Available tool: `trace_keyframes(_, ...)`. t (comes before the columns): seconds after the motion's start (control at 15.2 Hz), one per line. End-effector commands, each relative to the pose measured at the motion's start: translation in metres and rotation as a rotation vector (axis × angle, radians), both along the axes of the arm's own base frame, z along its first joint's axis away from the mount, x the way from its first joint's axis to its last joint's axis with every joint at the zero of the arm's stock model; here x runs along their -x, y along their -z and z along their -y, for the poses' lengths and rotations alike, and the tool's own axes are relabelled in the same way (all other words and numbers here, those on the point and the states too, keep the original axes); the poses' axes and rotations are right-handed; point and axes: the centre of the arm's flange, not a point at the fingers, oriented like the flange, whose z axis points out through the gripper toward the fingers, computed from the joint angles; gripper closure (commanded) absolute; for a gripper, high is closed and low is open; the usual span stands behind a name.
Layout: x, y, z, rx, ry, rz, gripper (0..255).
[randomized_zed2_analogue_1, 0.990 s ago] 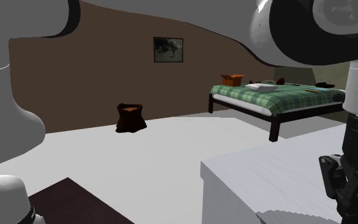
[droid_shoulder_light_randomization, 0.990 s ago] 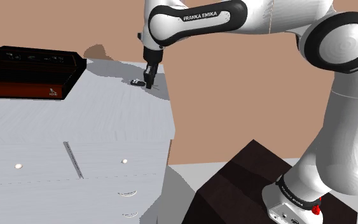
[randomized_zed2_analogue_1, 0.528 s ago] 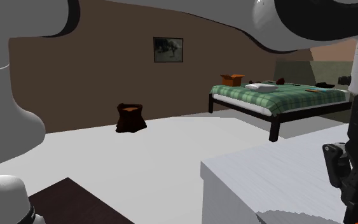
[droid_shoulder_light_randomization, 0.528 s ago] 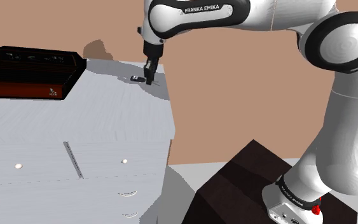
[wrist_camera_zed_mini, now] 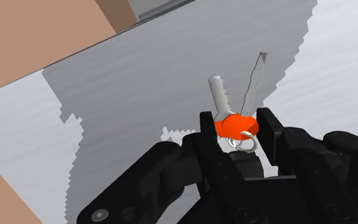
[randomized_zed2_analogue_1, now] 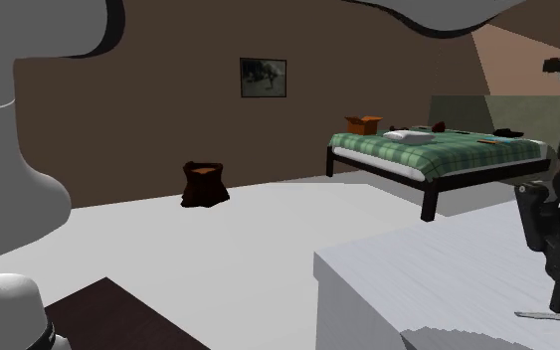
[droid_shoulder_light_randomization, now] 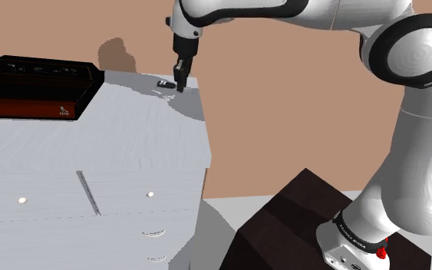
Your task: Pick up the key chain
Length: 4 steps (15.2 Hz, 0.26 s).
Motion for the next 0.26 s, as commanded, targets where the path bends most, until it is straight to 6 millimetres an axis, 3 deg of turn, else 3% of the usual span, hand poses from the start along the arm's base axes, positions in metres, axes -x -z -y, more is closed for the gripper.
trace_keyframes(0.0,0.0000,-0.0117,0.0004,0.000,0.000,0.000,255)
trace_keyframes(0.2,0.0000,-0.0178,0.0004,0.000,0.000,0.000,255)
